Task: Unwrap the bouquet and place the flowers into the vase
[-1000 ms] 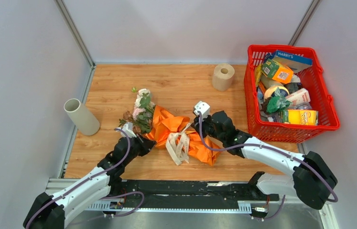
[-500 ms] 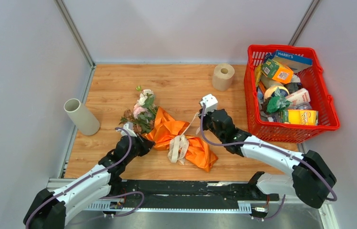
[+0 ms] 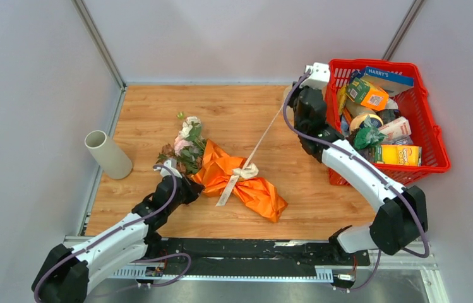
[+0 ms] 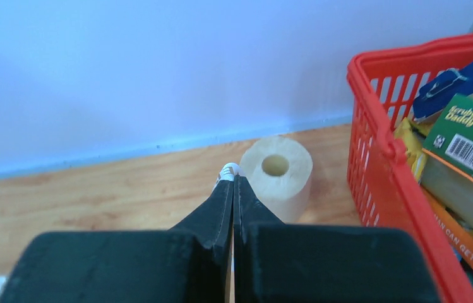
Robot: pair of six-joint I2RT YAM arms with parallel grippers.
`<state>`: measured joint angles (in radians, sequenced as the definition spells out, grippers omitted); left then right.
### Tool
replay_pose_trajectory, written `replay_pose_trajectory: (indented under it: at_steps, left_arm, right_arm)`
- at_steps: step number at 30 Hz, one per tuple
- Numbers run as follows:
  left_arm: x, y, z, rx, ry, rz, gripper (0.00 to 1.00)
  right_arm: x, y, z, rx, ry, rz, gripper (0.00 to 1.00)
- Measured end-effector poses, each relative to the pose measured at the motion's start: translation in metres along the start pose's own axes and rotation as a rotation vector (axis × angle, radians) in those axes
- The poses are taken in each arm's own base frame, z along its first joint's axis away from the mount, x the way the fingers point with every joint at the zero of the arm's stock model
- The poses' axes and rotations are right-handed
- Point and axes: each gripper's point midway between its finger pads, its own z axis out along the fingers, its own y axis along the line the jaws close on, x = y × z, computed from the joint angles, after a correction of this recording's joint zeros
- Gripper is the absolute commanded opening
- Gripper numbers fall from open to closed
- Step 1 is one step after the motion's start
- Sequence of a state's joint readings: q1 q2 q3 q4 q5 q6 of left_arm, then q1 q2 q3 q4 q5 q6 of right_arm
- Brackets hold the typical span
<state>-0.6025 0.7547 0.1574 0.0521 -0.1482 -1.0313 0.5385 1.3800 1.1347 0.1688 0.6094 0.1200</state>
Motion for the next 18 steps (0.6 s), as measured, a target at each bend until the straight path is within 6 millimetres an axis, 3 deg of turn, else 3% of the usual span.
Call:
replay_pose_trajectory:
  at_steps: [4, 12, 18]
  left_arm:
    - [-0.004, -0.002, 0.003, -0.020, -0.001, 0.017, 0.00]
    - [-0.004, 0.000, 0.006, -0.043, 0.012, 0.047, 0.00]
    - [-0.010, -0.001, 0.006, -0.074, 0.003, 0.075, 0.00]
  right_arm:
    - [-0.028, -0.006, 0.018, 0.048, -0.050, 0.040, 0.00]
    - [-0.047, 0.010, 0.052, 0.065, -0.082, 0.032, 0.00]
    - [-0.073, -0.011, 0.077, 0.204, -0.141, 0.050, 0.00]
